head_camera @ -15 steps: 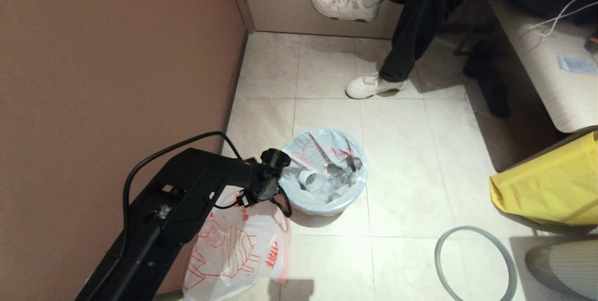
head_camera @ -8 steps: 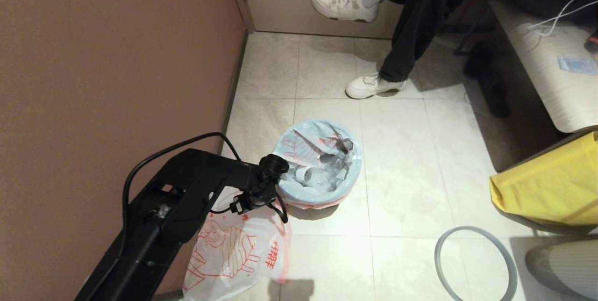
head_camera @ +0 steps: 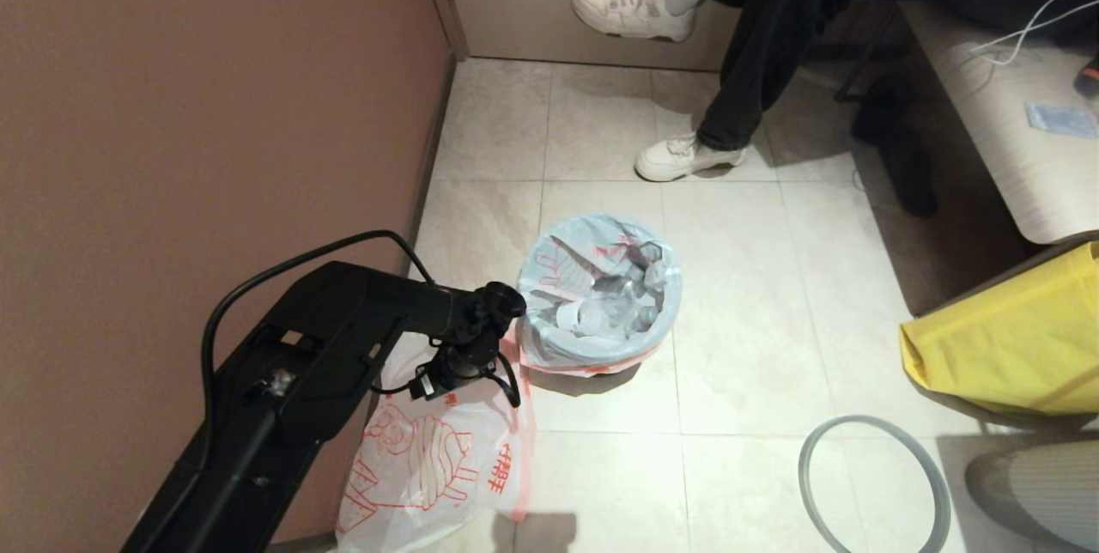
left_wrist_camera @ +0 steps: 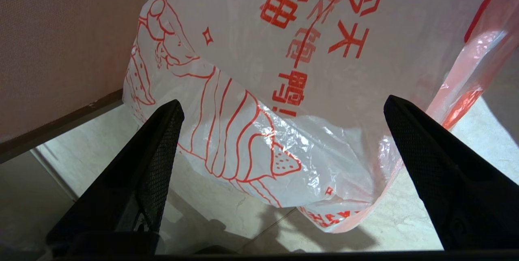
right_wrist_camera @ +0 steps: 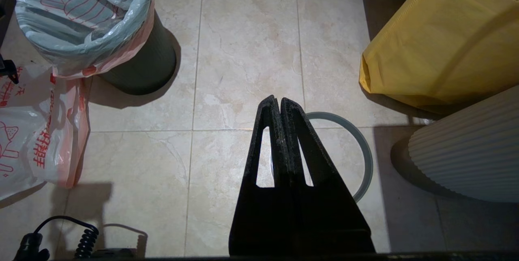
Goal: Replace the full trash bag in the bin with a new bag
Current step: Place the trash bag on the floor
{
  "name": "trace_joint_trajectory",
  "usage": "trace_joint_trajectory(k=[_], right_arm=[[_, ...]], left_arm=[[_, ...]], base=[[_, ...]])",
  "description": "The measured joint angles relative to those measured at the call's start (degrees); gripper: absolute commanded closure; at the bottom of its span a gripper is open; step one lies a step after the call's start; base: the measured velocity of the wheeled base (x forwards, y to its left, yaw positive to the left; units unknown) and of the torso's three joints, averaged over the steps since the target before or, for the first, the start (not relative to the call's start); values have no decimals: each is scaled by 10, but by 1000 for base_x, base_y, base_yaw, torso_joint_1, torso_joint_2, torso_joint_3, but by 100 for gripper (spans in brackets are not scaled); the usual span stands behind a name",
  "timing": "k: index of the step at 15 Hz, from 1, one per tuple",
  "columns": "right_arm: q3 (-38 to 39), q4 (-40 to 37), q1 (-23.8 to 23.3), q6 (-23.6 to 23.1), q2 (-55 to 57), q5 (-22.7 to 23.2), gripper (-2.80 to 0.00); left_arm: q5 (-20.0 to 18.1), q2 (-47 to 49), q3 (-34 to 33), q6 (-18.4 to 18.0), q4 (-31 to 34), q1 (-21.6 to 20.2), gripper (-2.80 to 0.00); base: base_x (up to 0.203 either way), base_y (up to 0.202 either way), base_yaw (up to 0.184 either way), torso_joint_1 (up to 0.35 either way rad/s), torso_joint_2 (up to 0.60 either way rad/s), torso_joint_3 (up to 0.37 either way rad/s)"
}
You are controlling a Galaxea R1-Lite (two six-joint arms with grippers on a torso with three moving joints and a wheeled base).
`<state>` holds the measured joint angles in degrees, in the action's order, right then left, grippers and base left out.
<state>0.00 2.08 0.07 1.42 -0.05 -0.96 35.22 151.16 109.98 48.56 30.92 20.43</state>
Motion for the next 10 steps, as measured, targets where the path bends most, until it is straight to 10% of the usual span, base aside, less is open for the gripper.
trace_joint_trajectory(k=[10], right_arm=[[0,0,0,0,0,0,0]], left_arm=[[-57,-14,-61,-68,-52,32,-280]], base=[[0,0,0,0,0,0]])
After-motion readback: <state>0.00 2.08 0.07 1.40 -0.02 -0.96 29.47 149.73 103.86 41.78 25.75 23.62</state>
